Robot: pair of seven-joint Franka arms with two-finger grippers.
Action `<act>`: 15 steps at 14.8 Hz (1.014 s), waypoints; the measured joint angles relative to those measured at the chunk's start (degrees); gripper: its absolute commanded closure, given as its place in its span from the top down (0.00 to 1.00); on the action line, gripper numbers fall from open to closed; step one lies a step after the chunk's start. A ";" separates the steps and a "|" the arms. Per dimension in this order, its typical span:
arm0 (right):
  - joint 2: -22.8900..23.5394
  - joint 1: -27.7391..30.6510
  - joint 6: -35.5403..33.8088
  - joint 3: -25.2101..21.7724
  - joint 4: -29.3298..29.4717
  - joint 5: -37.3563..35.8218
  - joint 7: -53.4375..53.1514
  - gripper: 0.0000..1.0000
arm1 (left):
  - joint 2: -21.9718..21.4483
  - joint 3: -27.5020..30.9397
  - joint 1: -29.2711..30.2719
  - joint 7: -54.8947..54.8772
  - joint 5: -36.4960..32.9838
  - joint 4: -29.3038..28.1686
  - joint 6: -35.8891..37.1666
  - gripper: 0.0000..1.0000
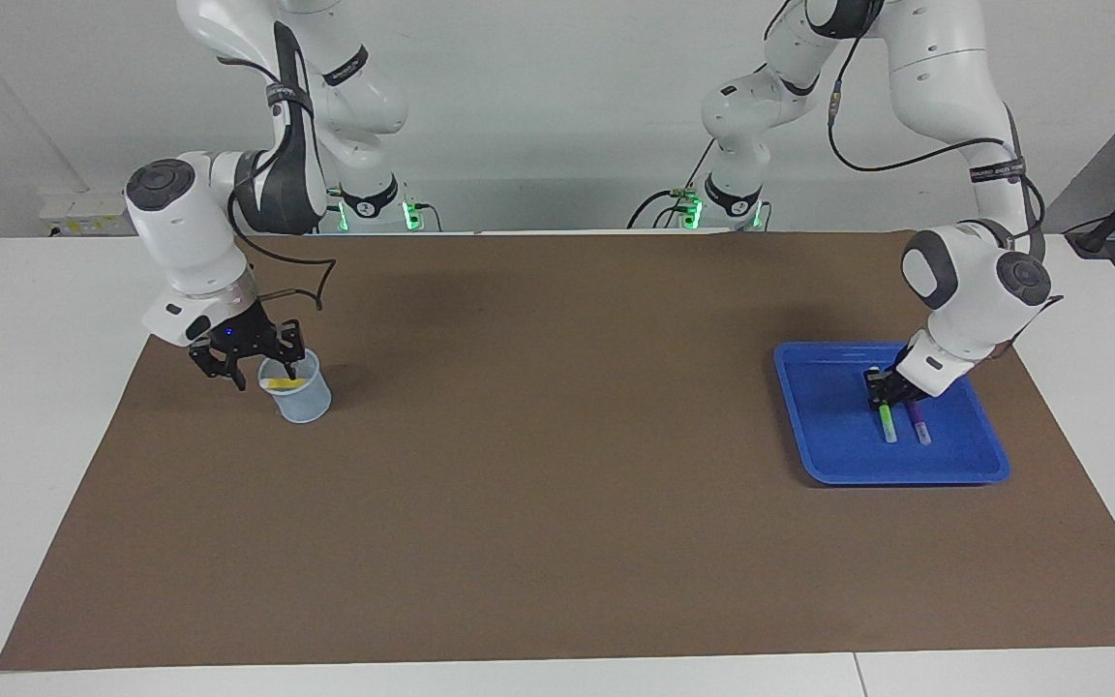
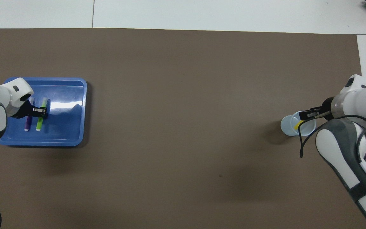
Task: Right arm passes pens to left for tray arrangement
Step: 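Release the green pen in the tray while the right gripper grasps the yellow pen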
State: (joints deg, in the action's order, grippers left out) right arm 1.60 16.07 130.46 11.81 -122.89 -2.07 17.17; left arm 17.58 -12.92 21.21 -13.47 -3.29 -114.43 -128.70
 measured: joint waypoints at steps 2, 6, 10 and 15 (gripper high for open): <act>0.07 0.00 1.31 0.00 -0.75 -0.12 -0.04 0.71 | 0.00 0.00 0.06 0.00 0.00 0.00 0.00 0.55; 0.11 0.00 1.64 0.00 -1.26 -0.15 -0.10 0.49 | 0.00 -0.02 0.08 0.80 0.00 0.00 0.00 0.75; 0.11 0.00 1.66 0.00 -1.40 -0.15 -0.13 0.35 | -0.03 -0.02 0.10 1.41 0.00 0.18 0.59 0.74; 0.11 0.00 1.72 0.00 -1.42 -0.15 -0.13 0.15 | -1.07 -0.36 0.07 4.46 0.00 5.40 9.52 0.74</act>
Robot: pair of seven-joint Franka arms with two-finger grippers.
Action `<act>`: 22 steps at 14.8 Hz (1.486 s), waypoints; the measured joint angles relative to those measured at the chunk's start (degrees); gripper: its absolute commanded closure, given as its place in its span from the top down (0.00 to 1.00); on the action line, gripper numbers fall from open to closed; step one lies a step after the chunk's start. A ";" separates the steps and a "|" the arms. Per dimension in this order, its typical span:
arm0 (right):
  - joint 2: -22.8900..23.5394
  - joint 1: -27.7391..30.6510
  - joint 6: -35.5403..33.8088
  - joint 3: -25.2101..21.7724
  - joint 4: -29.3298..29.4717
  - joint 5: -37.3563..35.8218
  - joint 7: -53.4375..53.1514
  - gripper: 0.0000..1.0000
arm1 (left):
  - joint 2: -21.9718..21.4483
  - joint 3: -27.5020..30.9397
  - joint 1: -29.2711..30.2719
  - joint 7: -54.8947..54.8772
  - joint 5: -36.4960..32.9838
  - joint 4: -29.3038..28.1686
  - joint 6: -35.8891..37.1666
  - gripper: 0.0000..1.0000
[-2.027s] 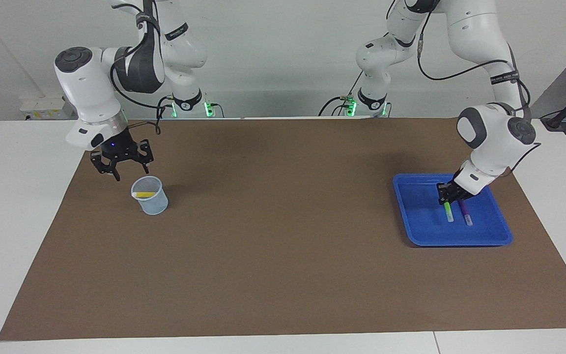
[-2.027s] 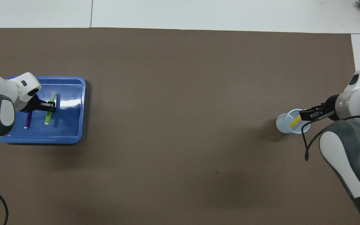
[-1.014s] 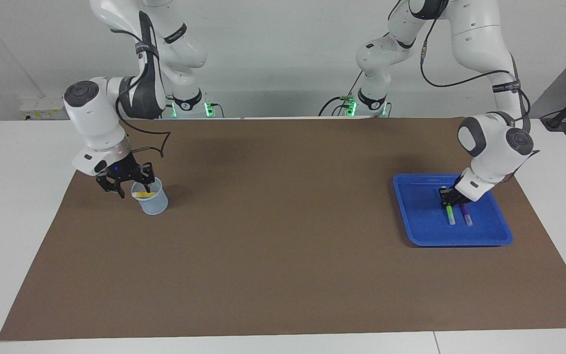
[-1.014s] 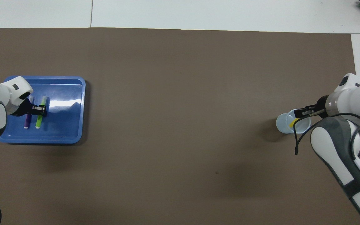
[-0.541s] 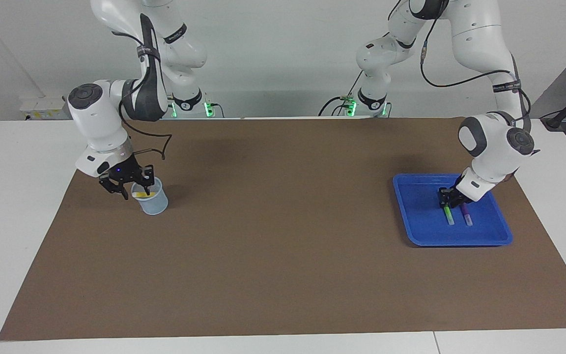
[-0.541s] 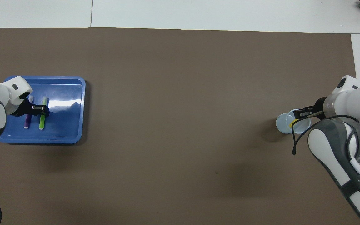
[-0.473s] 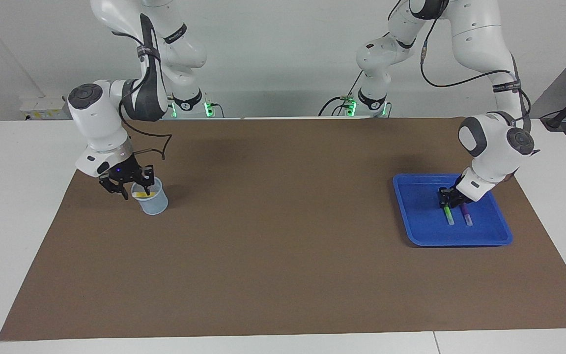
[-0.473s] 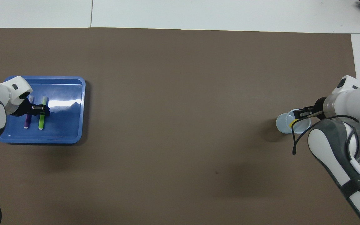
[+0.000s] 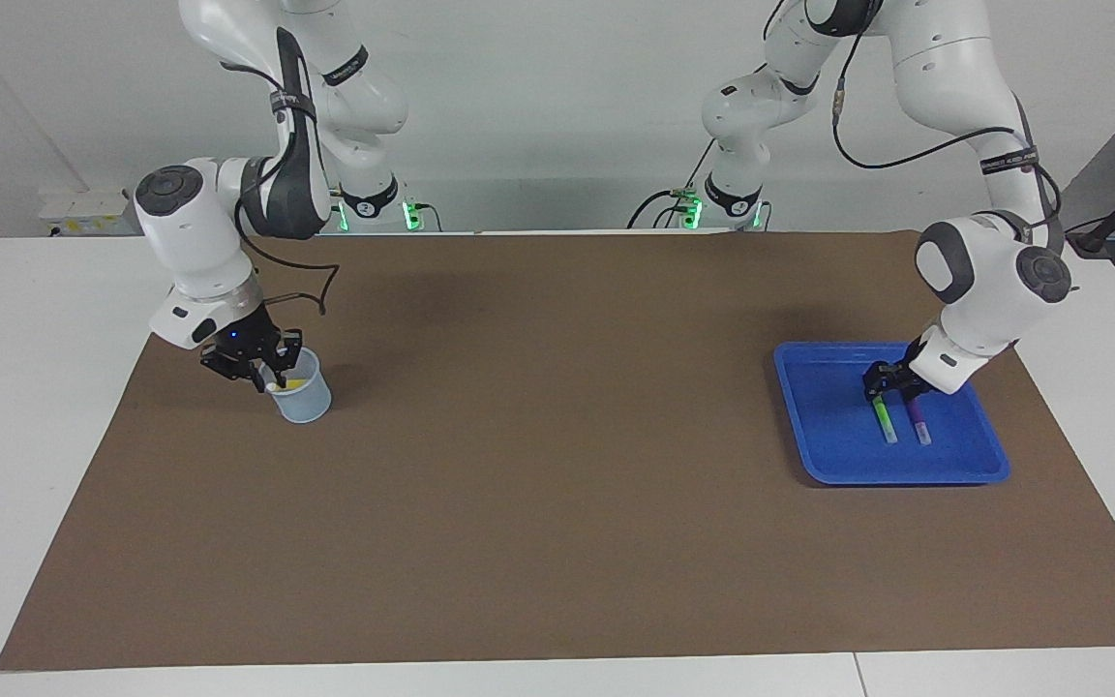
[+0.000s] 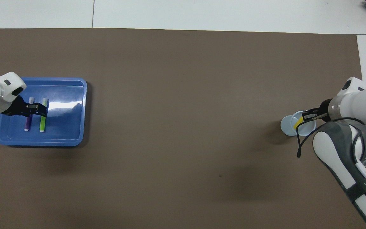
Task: Right arm passes pens to left for tray arrangement
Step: 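Release the green pen in the tray while the right gripper grasps the yellow pen, then lift the yellow pen with the right gripper while the left gripper advances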
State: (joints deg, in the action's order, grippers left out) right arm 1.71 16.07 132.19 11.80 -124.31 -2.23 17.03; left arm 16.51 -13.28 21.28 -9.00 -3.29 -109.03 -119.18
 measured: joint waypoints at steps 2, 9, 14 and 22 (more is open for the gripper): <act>-0.05 -0.01 0.23 0.02 0.10 0.00 -0.05 0.01 | -1.22 -0.59 -0.07 2.69 0.00 1.83 3.50 0.74; -0.10 -0.01 0.34 0.13 0.12 0.00 -0.06 0.00 | -10.08 -1.60 -5.48 18.32 6.84 7.61 23.22 0.76; -0.14 -0.14 -3.22 0.14 1.41 0.00 -0.06 0.00 | -18.18 -1.75 -10.61 35.47 18.30 9.76 30.60 0.81; -1.53 -0.16 -13.33 0.13 7.10 -1.22 -0.06 0.00 | -21.23 -4.17 -23.74 66.36 28.25 9.83 30.49 1.00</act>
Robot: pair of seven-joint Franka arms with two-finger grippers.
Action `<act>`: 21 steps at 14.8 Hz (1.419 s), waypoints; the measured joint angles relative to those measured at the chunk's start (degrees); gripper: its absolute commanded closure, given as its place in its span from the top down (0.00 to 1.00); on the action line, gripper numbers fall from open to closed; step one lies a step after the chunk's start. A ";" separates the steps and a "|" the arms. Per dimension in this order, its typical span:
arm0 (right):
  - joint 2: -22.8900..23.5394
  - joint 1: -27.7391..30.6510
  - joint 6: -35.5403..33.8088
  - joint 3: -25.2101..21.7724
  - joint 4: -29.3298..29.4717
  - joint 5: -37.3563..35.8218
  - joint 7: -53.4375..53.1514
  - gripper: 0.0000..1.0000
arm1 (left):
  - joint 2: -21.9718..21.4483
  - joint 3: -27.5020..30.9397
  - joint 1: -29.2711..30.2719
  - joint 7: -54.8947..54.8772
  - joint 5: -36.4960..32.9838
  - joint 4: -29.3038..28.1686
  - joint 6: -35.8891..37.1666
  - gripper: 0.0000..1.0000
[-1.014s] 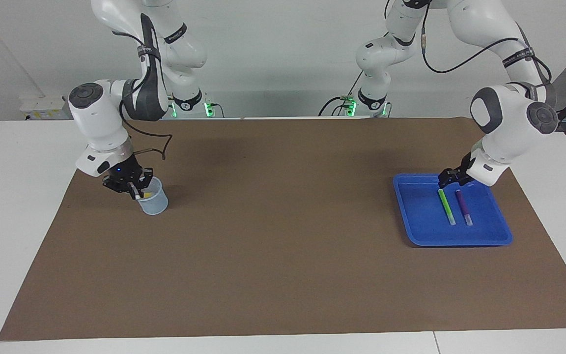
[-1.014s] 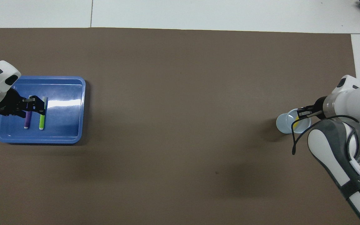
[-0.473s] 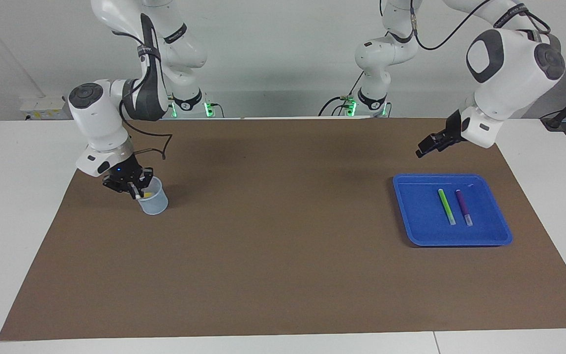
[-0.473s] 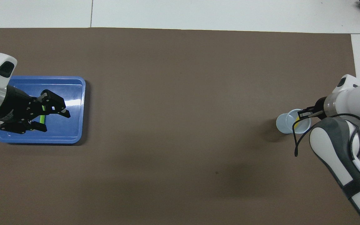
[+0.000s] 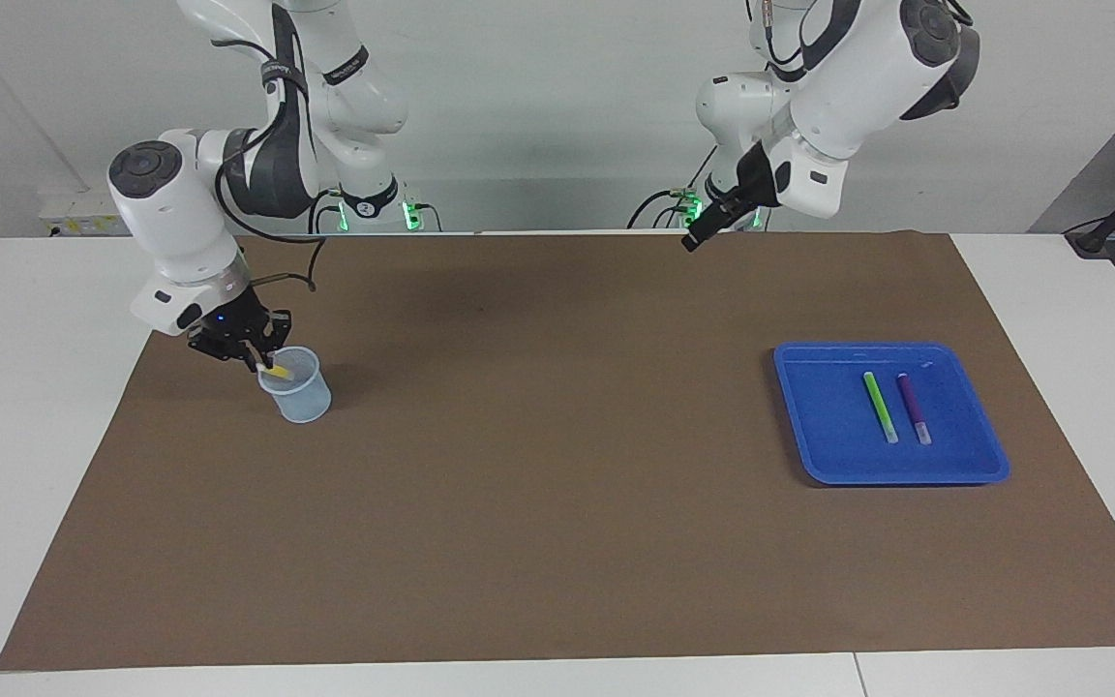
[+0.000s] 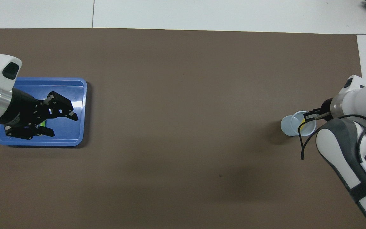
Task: Right arm passes pens to left for tray arrangement
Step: 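Lift the yellow pen with the right gripper while the left gripper advances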
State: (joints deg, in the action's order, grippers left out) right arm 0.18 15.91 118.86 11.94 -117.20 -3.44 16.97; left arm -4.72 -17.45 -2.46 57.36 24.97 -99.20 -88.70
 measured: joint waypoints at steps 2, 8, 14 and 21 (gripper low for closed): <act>-0.74 0.04 -1.21 -0.04 0.33 -0.01 0.00 0.00 | -0.68 -2.79 -0.61 7.52 0.57 -0.17 -1.35 1.00; -2.72 0.07 -8.90 -0.06 4.27 -0.01 -0.32 0.00 | -2.46 -3.77 -0.85 14.43 0.57 -3.90 -3.69 1.00; -6.25 0.08 -16.49 -0.26 8.39 0.28 -0.86 0.00 | -4.78 -3.51 -0.79 17.51 0.57 -8.34 -5.13 1.00; -8.86 0.07 -22.14 -0.27 10.62 10.74 -5.77 0.00 | -5.46 -3.35 -0.50 24.58 0.57 -9.91 -8.96 1.00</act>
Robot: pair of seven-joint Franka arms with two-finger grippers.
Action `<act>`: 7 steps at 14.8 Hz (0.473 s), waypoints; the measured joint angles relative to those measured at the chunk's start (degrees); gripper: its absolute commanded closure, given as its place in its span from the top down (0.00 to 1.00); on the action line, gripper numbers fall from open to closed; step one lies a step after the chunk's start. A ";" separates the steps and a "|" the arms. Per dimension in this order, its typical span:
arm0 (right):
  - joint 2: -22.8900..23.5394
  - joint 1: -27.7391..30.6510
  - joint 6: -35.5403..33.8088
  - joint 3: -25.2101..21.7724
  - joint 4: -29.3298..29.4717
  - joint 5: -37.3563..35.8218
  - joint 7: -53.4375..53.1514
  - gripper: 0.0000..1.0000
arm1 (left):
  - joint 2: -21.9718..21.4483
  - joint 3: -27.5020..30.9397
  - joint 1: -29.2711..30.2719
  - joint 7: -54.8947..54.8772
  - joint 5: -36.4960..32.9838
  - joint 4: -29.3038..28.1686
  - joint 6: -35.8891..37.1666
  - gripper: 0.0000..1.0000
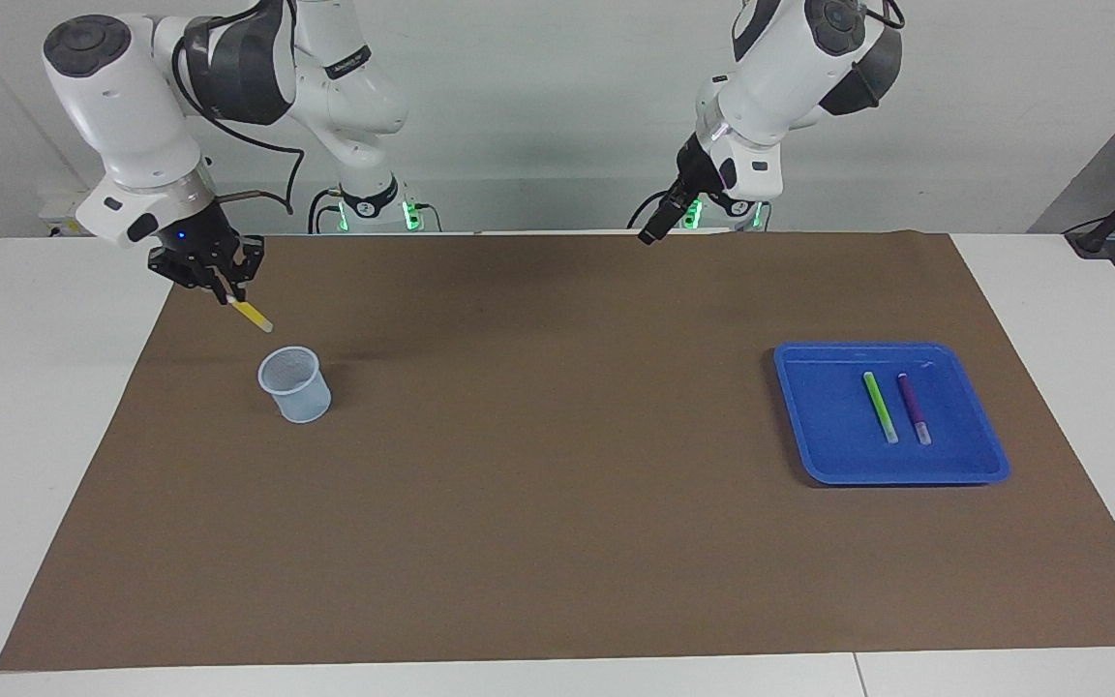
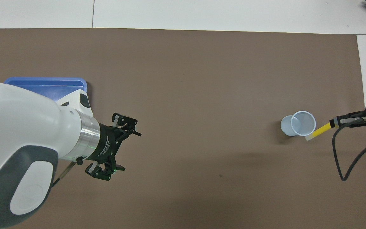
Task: Right arm passes pens to left for tray arrangement
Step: 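Lift the yellow pen with the right gripper while the left gripper advances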
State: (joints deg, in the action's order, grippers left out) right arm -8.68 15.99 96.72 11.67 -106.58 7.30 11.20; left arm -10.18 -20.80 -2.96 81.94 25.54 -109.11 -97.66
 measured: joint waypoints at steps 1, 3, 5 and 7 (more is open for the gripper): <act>-0.16 0.00 -0.64 0.00 0.27 2.97 -1.10 0.00 | 0.00 0.00 0.08 0.33 0.00 -0.20 -0.29 1.00; -0.31 -0.03 -1.43 0.02 0.39 8.31 -3.07 0.00 | -0.03 0.00 0.22 0.97 0.00 -0.42 -0.60 1.00; -0.32 -0.14 -2.18 0.11 0.39 13.96 -5.11 0.00 | -0.18 -0.01 0.25 3.38 0.00 -0.75 -1.73 1.00; -0.36 -0.40 -2.41 0.28 0.38 19.08 -7.98 0.00 | -0.26 -0.01 0.25 6.63 0.00 -1.35 -3.56 1.00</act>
State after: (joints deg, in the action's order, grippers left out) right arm -9.03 15.59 94.31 11.95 -106.20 26.38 3.22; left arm -10.44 -20.81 -2.70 88.57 25.54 -110.46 -101.22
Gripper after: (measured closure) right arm 0.811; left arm 0.000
